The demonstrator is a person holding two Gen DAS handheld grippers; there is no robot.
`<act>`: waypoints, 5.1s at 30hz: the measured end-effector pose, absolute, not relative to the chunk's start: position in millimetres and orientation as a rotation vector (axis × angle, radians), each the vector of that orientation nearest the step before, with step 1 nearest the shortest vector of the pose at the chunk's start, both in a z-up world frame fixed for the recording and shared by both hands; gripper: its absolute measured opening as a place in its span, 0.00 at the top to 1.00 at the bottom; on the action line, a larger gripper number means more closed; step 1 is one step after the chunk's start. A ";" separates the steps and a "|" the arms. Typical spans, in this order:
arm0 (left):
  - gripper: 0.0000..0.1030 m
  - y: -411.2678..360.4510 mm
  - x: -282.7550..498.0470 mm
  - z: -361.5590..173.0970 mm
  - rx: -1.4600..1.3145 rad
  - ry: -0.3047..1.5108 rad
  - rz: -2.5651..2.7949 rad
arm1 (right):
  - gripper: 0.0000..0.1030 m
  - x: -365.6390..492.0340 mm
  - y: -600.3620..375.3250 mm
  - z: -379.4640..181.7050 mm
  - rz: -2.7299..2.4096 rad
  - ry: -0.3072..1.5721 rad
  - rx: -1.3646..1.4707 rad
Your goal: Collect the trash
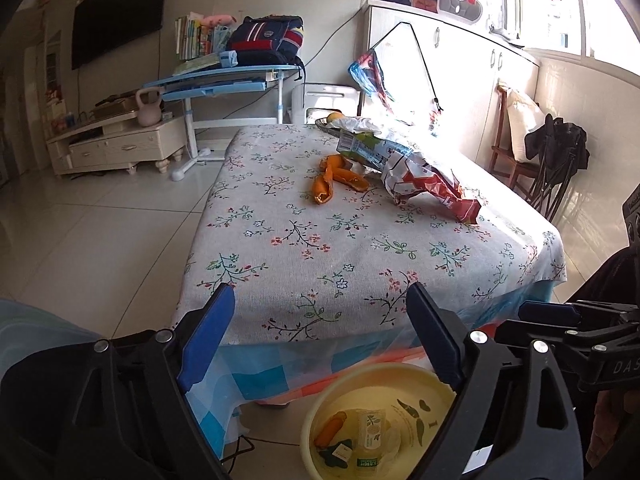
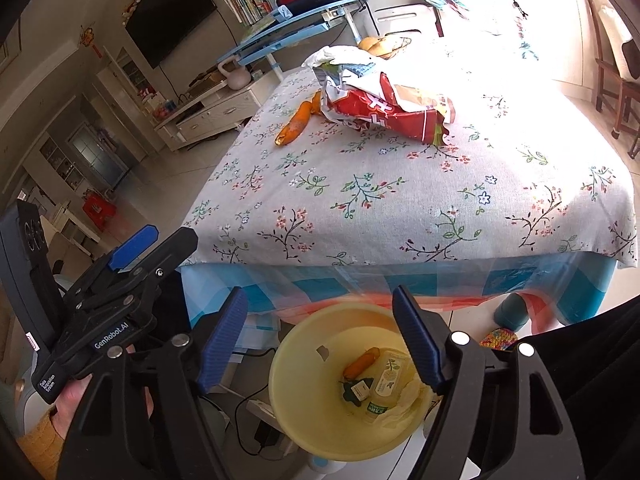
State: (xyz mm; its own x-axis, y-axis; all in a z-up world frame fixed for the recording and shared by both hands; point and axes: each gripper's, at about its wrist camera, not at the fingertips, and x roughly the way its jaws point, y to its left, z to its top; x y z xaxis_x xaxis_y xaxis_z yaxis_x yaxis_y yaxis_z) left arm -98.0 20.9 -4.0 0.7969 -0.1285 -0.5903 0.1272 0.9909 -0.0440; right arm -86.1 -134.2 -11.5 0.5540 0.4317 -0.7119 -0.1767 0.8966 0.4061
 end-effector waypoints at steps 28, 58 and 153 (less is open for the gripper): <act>0.18 28.6 -95.2 -6.0 -0.025 0.639 -0.099 | 0.26 -89.0 -132.5 -7.7 0.363 0.914 0.273; 0.18 24.1 -91.7 -8.3 -0.043 0.658 -0.123 | 0.25 -65.5 -150.0 33.6 0.346 0.815 0.186; 0.82 30.1 62.1 -14.0 -0.186 0.792 -0.247 | 0.76 31.1 -168.0 33.1 0.718 0.841 0.408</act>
State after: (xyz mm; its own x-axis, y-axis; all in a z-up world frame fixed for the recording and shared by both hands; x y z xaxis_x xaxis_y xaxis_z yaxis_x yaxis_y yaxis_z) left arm 62.1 30.1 -14.0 0.6763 -0.2876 -0.6782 0.1486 0.9550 -0.2568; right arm 31.1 -168.0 33.1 0.4560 0.7157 -0.5290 -0.4101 0.6965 0.5888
